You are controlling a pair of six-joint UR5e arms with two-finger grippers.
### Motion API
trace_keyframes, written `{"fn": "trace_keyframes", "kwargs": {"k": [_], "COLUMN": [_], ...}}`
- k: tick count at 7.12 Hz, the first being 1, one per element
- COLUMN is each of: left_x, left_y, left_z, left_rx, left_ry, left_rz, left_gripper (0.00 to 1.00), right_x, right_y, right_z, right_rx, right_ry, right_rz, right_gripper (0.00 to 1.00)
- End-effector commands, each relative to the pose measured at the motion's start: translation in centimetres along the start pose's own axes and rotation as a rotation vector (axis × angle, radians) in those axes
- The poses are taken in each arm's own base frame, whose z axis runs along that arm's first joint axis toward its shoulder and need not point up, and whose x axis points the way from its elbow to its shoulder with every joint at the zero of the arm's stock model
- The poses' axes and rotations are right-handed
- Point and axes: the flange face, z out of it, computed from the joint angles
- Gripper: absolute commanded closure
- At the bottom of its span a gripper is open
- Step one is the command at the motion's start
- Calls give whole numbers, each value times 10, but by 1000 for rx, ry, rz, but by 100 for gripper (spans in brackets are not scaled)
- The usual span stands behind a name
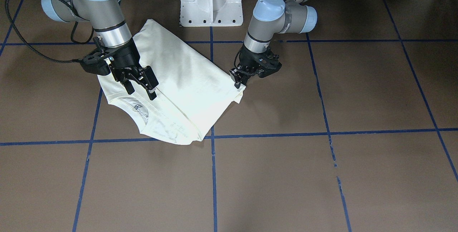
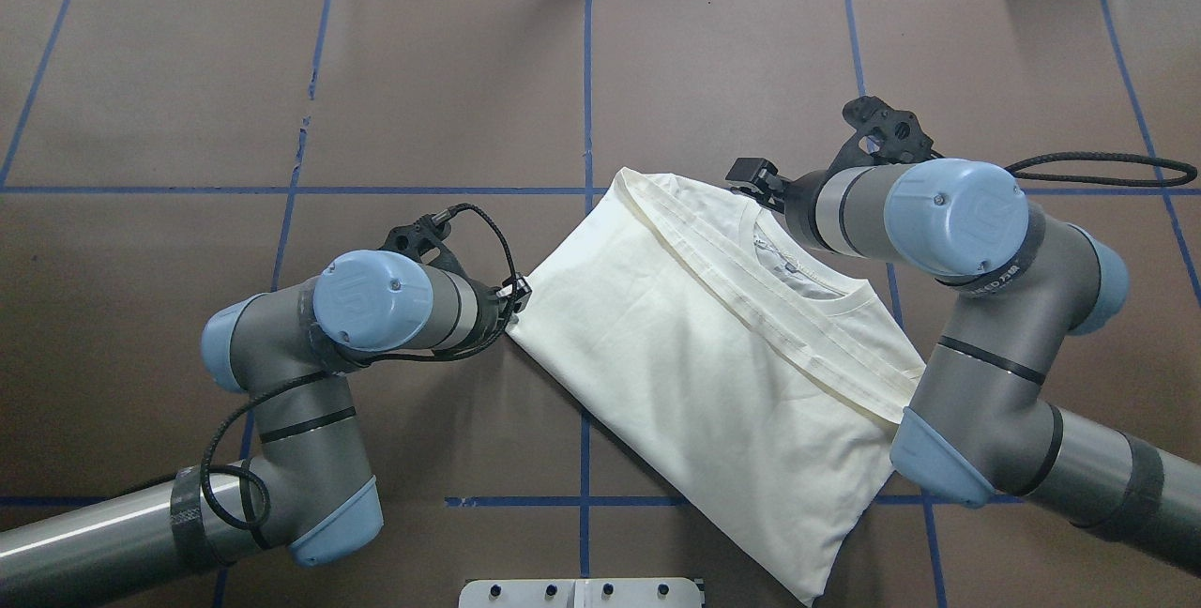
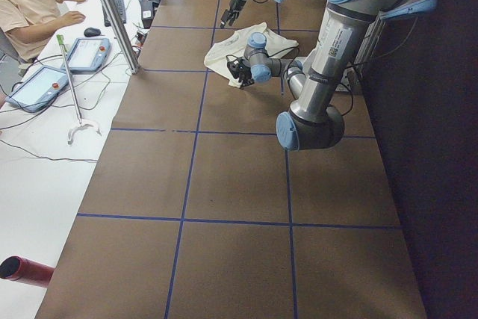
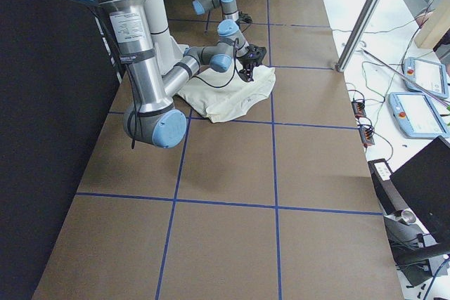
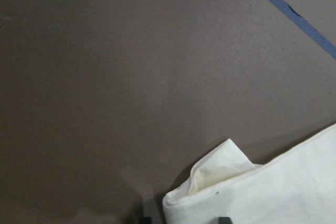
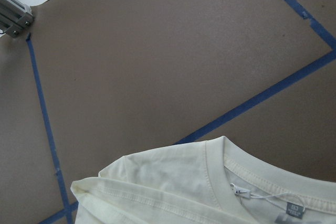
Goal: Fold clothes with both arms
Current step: 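Fold the shirt side over with the right gripper while the left gripper lifts away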
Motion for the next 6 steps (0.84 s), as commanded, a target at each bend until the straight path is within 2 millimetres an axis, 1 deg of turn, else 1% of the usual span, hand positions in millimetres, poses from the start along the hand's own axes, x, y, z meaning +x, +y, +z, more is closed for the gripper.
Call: {"fn": "trace_keyframes", "kwargs": {"k": [1, 2, 3, 4, 5, 6], "left_x": [13, 19, 27, 66, 114, 134], "left_y": [-41, -85, -145, -198, -238, -271], "left_z": [-18, -31, -47, -32, 6, 16], "left_rx": [50, 104, 180, 242, 274, 302], "left_ry": [29, 34, 49, 32, 78, 118], "left_rz": [59, 143, 163, 171, 170, 166], "left_gripper": [100, 100, 100, 100, 100, 100], "right_x": [1, 2, 1, 11, 11, 9], "right_y": [1, 1, 7, 22, 21, 27], "right_z": [1, 2, 14, 36, 35, 37], "right_rx": [-1, -1, -24, -60, -58, -66], "right_ry": [3, -9, -112, -208, -248, -242], "right_rz": [1, -2, -1, 2, 16, 11], "right_gripper": [0, 0, 0, 0, 0, 0]}}
